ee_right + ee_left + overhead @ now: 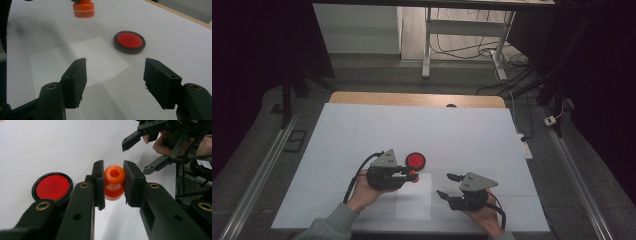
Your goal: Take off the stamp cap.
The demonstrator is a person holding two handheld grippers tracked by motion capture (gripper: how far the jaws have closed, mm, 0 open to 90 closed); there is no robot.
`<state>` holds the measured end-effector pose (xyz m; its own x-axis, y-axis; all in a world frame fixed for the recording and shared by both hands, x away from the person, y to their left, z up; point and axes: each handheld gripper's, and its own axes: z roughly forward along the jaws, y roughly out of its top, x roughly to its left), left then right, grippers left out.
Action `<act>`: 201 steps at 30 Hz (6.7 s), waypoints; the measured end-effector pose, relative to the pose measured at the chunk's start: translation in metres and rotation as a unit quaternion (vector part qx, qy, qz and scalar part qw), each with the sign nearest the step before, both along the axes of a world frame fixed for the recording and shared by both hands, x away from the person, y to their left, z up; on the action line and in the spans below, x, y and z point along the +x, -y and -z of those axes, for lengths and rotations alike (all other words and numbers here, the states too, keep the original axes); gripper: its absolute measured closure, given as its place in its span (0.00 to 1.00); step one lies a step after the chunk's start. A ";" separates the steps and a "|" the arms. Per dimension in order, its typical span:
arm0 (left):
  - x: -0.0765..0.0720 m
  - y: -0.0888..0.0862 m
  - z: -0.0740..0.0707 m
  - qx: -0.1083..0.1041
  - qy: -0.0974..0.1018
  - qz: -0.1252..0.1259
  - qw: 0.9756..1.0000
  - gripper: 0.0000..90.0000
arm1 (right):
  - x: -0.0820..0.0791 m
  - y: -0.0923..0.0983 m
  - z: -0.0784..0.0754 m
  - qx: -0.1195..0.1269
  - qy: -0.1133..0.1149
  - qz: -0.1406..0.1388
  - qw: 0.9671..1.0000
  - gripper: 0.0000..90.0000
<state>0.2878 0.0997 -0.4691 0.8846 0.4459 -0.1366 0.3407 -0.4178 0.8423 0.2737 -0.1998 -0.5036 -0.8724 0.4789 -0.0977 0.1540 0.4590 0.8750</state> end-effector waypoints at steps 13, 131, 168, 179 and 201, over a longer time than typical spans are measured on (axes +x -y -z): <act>0.000 0.002 0.000 0.000 0.000 0.001 1.000 0.80 | 0.000 -0.014 0.001 -0.003 0.000 -0.008 1.000 0.39; -0.003 0.010 0.005 0.007 -0.006 0.010 1.000 0.81 | 0.003 -0.073 0.001 -0.015 0.013 -0.033 0.999 0.72; -0.004 0.011 0.002 0.001 -0.005 0.005 1.000 0.81 | 0.004 -0.070 0.000 0.002 0.003 -0.036 0.999 0.72; -0.004 0.011 0.003 0.002 -0.004 0.010 1.000 0.81 | 0.004 -0.069 0.000 -0.001 0.004 -0.042 0.999 0.72; -0.003 -0.004 -0.002 -0.011 0.006 -0.011 1.000 0.81 | 0.009 -0.046 0.002 -0.010 0.000 0.002 1.000 0.72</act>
